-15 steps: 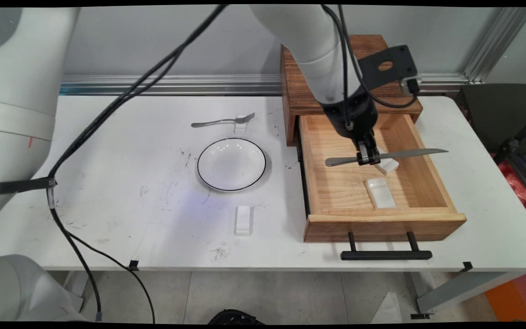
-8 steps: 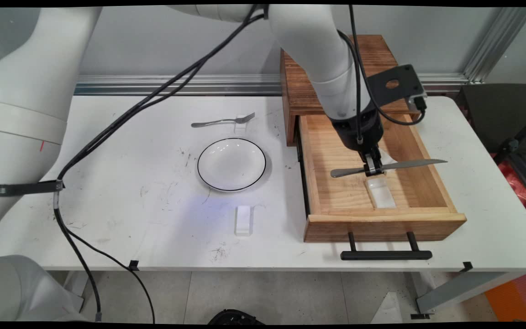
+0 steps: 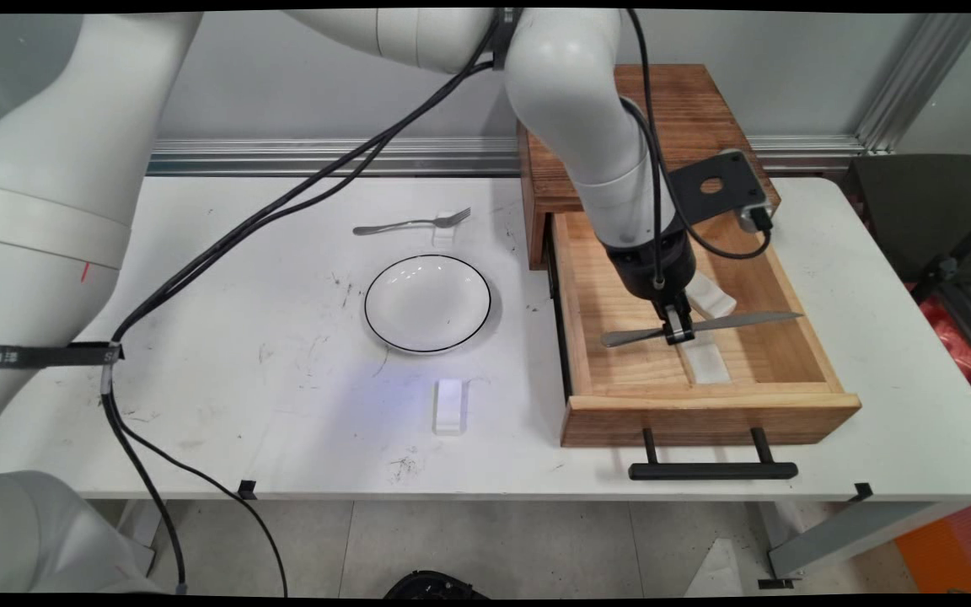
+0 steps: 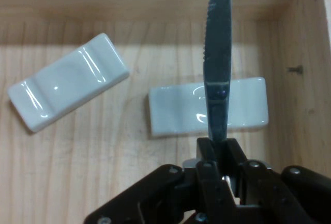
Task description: Place the picked object into the drawer
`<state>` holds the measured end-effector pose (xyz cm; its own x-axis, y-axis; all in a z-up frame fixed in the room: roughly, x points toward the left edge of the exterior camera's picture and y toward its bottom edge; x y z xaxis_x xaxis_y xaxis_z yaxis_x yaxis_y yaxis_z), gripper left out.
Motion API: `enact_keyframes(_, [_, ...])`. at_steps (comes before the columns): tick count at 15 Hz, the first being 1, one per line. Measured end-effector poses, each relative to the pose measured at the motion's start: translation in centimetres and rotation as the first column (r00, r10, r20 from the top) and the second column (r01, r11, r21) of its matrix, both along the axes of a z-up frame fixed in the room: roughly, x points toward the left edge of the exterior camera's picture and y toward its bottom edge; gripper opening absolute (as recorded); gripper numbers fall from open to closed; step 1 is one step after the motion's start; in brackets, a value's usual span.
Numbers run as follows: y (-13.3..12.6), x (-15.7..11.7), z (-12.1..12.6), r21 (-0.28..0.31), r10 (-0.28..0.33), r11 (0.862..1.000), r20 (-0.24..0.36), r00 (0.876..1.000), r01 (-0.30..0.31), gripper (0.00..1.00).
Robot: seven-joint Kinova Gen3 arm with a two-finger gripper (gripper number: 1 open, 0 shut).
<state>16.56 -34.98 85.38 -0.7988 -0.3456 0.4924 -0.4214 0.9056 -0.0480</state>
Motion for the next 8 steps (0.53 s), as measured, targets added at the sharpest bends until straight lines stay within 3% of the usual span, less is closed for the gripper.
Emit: enact_keyframes(8, [0.1, 0.0, -2.3, 0.022, 0.024, 0.999, 0.003, 1.0, -0.024, 0.0])
